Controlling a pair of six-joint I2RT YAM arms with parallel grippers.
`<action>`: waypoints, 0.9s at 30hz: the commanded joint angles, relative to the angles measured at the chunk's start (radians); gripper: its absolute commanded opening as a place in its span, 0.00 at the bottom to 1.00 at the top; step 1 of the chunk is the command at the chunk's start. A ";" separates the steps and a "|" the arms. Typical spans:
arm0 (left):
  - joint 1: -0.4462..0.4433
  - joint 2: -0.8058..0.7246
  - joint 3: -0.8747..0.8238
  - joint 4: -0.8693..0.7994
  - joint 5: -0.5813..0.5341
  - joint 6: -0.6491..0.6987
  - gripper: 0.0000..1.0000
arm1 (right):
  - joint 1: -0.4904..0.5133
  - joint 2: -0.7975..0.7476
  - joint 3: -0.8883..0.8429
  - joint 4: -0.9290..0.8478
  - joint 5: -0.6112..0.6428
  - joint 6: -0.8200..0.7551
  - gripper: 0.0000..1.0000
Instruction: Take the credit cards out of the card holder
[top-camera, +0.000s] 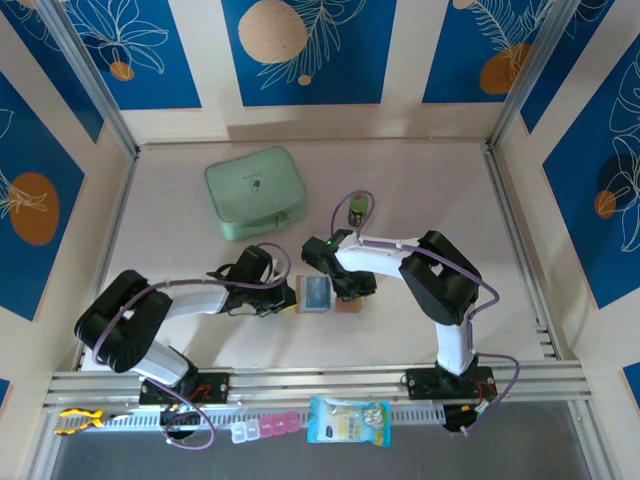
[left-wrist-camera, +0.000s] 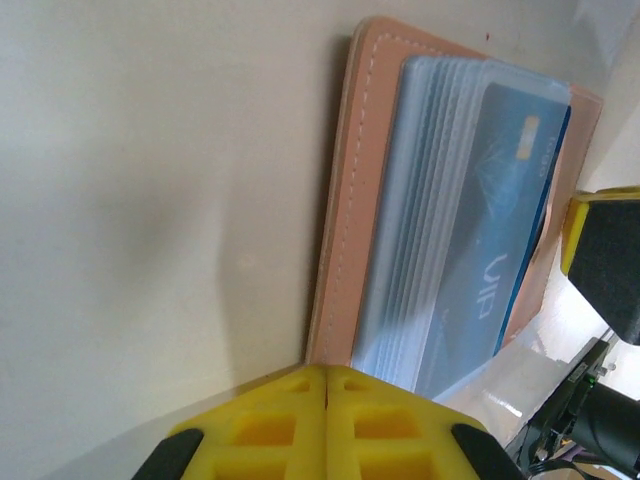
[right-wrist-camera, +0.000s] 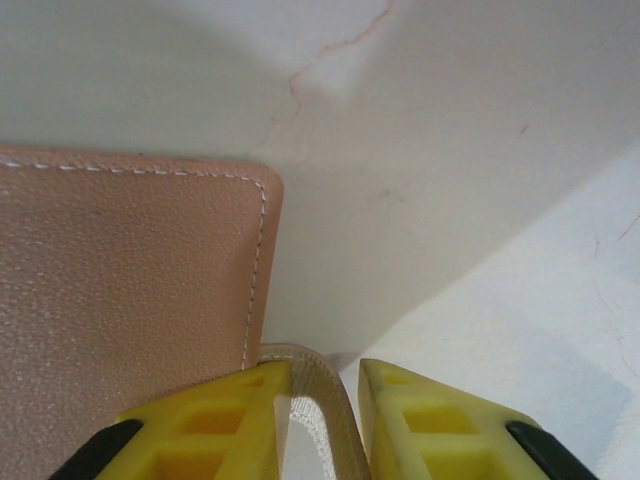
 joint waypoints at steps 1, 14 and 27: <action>-0.009 -0.032 -0.013 -0.015 -0.016 -0.016 0.06 | 0.007 -0.003 -0.023 -0.005 0.001 0.032 0.27; -0.042 -0.049 -0.006 -0.027 -0.028 -0.043 0.06 | -0.016 -0.180 -0.050 0.004 -0.088 0.025 0.38; -0.084 -0.036 -0.009 -0.012 -0.053 -0.073 0.06 | -0.022 -0.291 -0.007 -0.019 -0.135 0.023 0.39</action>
